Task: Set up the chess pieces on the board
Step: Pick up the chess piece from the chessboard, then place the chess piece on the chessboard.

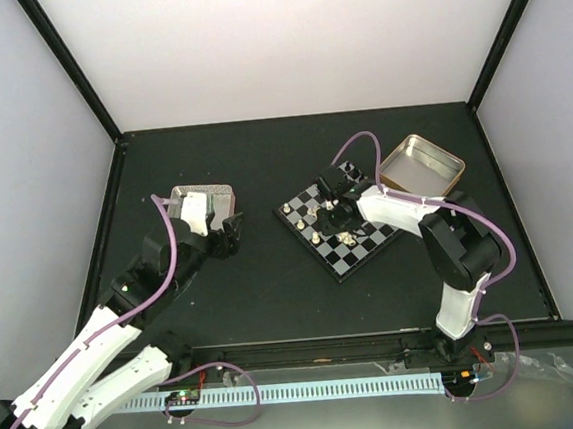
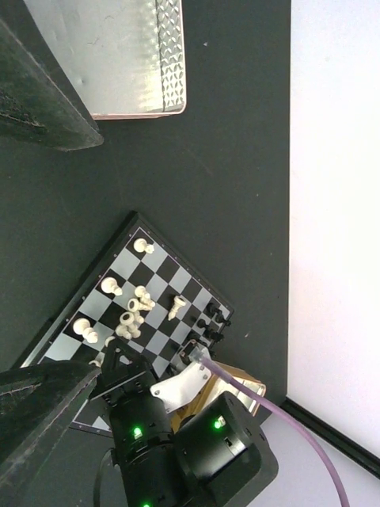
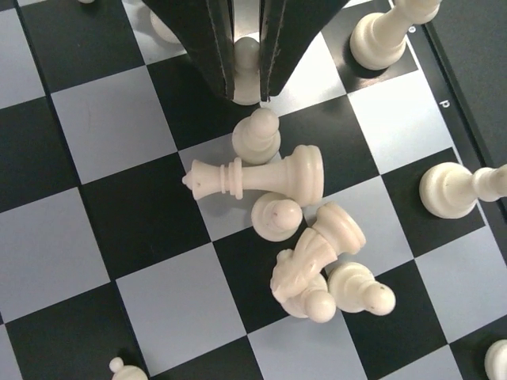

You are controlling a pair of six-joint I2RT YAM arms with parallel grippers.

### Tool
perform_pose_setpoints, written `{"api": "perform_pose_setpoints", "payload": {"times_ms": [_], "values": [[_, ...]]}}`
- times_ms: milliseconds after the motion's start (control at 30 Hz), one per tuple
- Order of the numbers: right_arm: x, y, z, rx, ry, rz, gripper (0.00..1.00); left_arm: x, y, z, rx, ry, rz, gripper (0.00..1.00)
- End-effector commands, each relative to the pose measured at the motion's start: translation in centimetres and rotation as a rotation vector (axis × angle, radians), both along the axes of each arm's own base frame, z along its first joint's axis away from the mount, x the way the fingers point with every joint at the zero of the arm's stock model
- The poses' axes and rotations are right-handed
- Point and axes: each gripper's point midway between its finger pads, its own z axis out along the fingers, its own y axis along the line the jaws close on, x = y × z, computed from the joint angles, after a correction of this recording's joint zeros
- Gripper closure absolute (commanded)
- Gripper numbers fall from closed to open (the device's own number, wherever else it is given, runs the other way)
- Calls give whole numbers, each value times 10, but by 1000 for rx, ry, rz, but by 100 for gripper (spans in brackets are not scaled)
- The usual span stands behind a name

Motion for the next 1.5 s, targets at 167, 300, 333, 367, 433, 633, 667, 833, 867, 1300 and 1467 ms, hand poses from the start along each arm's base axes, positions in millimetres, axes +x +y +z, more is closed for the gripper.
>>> {"api": "perform_pose_setpoints", "payload": {"times_ms": [167, 300, 333, 367, 433, 633, 667, 833, 867, 1300, 1467], "values": [[-6, -2, 55, 86, -125, -34, 93, 3, -1, -8, 15, 11, 4, 26], [-24, -11, 63, 124, -127, -49, 93, 4, -2, -7, 12, 11, 1, 26], [-30, -14, 63, 129, -120, -51, 93, 4, -2, -7, 11, 9, 2, 26], [-35, -17, 62, 132, -111, -55, 93, 5, -2, -6, 8, 7, 2, 26], [-45, -24, 57, 124, -91, -64, 93, 5, -2, -4, 0, 0, 1, 26], [-74, -36, 40, 75, -28, -71, 93, 5, -1, -5, -10, -2, 3, 25], [-78, -38, 35, 68, -17, -73, 93, 5, -1, -5, -12, -2, 1, 26], [-86, -37, 19, 30, 22, -66, 93, 5, -4, -5, -23, -1, -16, 26], [-87, -36, 16, 22, 27, -63, 93, 4, -5, -6, -25, 2, -18, 25], [-89, -43, -7, -70, 67, -97, 92, 1, -5, 2, -45, -20, -37, 25], [-83, -43, 7, -56, 38, -125, 74, 1, -5, 1, -46, -14, -41, 25]]}}
